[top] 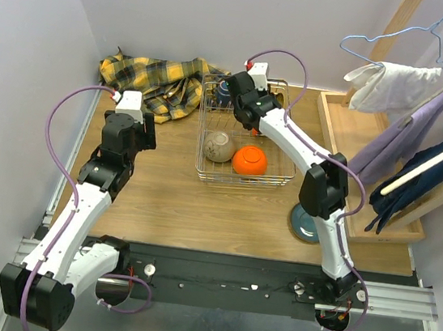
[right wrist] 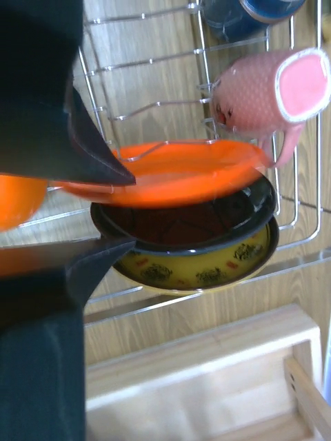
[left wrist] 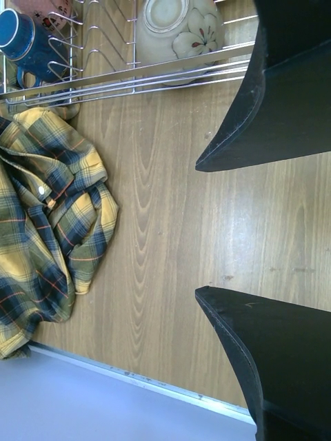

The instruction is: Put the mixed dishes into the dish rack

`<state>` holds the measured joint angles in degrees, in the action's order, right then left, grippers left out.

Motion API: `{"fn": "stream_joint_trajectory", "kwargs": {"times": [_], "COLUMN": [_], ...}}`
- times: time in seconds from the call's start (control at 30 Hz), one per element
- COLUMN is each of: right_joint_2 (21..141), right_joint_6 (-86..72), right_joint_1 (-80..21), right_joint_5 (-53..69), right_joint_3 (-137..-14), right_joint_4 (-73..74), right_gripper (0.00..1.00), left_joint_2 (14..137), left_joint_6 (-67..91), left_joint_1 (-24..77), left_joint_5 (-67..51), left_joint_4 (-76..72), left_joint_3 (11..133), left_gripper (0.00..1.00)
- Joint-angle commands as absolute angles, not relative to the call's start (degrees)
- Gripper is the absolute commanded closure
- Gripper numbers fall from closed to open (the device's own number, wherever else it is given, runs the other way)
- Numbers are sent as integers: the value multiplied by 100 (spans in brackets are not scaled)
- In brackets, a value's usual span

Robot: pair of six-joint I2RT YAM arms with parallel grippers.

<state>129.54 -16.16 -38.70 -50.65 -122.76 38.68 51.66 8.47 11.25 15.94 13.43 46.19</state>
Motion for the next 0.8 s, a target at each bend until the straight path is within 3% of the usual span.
{"fn": "stream_joint_trajectory", "kwargs": {"times": [0.0, 0.13, 0.2, 0.3, 0.5, 0.53, 0.63, 0.67, 0.7, 0.73, 0.77], "right_joint_2": [12473, 11832, 11252, 10411, 8756, 8423, 8105, 8043, 7998, 7946, 7815], "right_joint_6": [-1573, -1259, -768, 560, 2266, 2694, 3223, 3356, 3462, 3637, 3752], "right_joint_1": [-3920, -3920, -3920, -3920, -3911, -3859, -3684, -3630, -3604, -3534, -3464], "right_joint_5": [-4475, -3965, -3092, -1641, -397, -230, 261, 377, 404, 335, 325], "right_joint_3": [-12323, -11928, -11288, -10242, -8099, -7912, -7254, -7103, -6936, -6543, -6382], "right_joint_4": [3920, 4008, 4017, 4366, 5060, 5210, 5869, 6036, 6221, 6223, 6223], "right_gripper": [49, 26, 22, 28, 32, 34, 59, 81, 93, 99, 99], "left_joint_2": [5185, 5238, 5273, 5265, 5282, 5265, 5256, 5256, 5256, 5247, 5247], "left_joint_6": [1011, 1020, 959, 870, 712, 703, 650, 633, 624, 615, 607], "left_joint_1": [1072, 1072, 1064, 1072, 1072, 1064, 1063, 1063, 1063, 1063, 1063], "left_joint_5": [1398, 1231, 1108, 1090, 1107, 1099, 1081, 1072, 1055, 1046, 1028], "left_joint_4": [1371, 1362, 1362, 1345, 1266, 1257, 1283, 1309, 1318, 1318, 1327], "left_joint_3": [4553, 4588, 4623, 4658, 4623, 4632, 4614, 4614, 4623, 4623, 4614], "left_gripper": [24, 24, 24, 24, 24, 24, 24, 24, 24, 24, 24]}}
